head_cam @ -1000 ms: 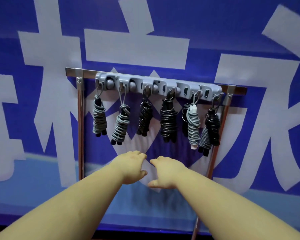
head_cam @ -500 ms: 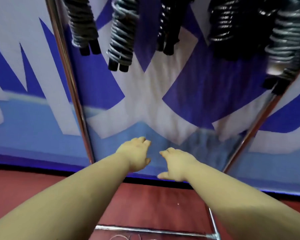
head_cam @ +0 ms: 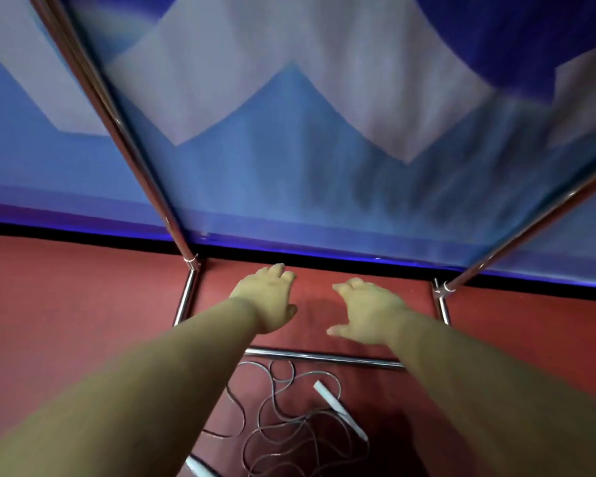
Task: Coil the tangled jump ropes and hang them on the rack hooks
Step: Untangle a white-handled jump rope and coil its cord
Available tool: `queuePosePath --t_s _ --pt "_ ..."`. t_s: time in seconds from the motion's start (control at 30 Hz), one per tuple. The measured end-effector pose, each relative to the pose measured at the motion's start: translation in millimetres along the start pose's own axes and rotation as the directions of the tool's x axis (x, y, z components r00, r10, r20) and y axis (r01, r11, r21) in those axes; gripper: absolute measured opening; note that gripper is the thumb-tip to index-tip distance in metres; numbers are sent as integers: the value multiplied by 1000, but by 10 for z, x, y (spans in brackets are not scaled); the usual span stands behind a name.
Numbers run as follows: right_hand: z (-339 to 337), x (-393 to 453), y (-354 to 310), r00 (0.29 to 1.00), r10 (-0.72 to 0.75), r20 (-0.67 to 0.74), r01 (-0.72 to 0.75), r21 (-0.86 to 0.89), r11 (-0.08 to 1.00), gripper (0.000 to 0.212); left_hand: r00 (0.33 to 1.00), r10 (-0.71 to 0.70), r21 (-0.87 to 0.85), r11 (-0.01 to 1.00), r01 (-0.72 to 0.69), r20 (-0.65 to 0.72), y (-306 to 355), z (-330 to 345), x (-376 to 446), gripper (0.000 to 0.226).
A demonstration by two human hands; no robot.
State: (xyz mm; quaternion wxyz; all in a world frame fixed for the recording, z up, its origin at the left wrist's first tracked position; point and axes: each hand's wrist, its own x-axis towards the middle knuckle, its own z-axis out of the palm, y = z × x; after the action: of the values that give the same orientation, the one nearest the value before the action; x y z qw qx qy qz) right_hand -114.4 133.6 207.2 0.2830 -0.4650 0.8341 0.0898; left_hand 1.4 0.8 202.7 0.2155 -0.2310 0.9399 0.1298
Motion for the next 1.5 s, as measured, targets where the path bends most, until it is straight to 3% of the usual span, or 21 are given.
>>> queuePosePath --t_s 0.43,0.7,0.87,1.0,1.3,1.4,1.5 --pt "1371 428 59 982 15 189 -36 105 994 77 969 -64 -57 995 80 238 -21 1493 297 54" --pt "2083 563 51 974 34 224 -59 106 993 56 932 14 -35 999 -1 363 93 2211 251 63" --pt "2503 507 44 971 54 234 -81 107 991 50 904 42 18 998 -55 425 112 2529 172 50" --pt "2660 499 19 979 127 160 -152 151 977 27 911 36 69 995 -71 410 78 2615 220 34" --pt "2514 409 74 952 188 241 -261 319 911 35 915 -59 86 996 26 399 -140 2408 249 30" --pt "2139 244 57 947 239 213 -306 387 870 29 921 -73 75 996 48 383 -76 2029 227 30" --pt "1671 -12 -58 967 224 122 -255 468 846 39 946 -54 22 999 50 321 72 1522 100 31"
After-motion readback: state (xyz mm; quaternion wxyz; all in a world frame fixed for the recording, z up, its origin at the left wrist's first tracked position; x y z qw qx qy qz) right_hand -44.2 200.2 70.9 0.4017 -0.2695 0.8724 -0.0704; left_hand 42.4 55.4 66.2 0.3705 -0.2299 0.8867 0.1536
